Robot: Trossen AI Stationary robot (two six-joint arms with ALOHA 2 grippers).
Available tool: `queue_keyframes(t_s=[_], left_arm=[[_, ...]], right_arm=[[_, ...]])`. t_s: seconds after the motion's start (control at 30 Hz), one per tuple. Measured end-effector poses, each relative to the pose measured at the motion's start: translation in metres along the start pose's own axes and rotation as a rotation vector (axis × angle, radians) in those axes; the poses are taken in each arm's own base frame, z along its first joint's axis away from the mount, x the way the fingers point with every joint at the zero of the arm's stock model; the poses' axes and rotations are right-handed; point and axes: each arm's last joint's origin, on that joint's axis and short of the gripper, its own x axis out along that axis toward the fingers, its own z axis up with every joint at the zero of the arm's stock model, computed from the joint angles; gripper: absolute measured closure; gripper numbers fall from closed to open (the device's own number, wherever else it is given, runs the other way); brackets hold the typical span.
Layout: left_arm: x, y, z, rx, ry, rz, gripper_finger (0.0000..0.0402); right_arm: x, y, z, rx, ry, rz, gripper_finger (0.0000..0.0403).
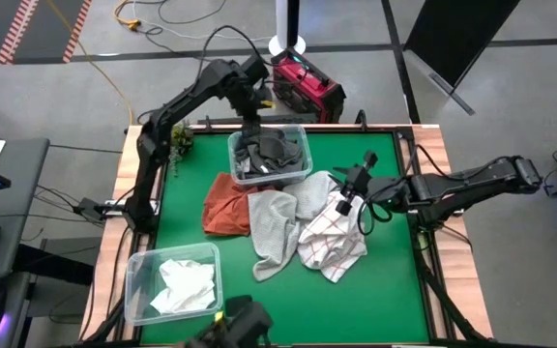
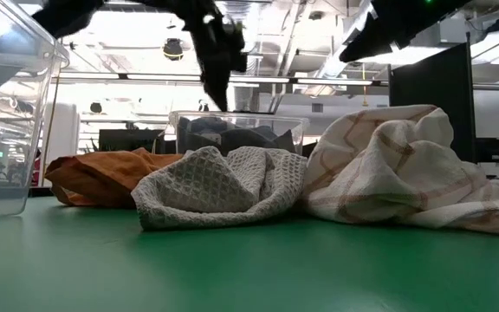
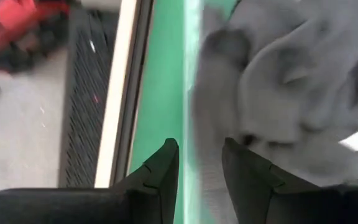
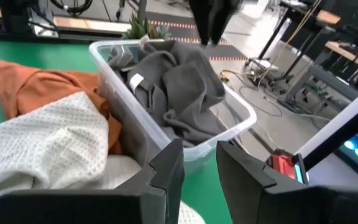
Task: Sort towels by color in basket
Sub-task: Adjust the top transparent bin
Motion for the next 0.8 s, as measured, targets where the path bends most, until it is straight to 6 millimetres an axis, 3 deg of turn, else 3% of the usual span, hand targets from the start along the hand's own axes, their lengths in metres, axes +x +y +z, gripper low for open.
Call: queue_keyframes(t_s=[0.2, 0.27, 0.57, 0.8], left_arm=[[0.047, 0.018, -0.017, -0.037, 0.186, -0.155, 0.0288], [0.054, 0.023, -0.021, -0.054, 0.19, -0.18, 0.0288], [0.06, 0.016, -0.021, 0.031, 0.192, -0.226, 0.0293], [0.062, 0.001, -0.012, 0.153, 0.182, -0.245, 0.0371]], right_arm=[[0.001, -0.002, 0.003, -0.002, -0.018, -0.011, 0.0275], [0.002, -0.002, 0.002, -0.006, -0.017, -0.014, 0.0275], [0.003, -0.004, 0.002, -0.003, -0.015, -0.022, 0.0275], [0.003, -0.004, 0.002, -0.003, -0.015, -0.022, 0.0275]])
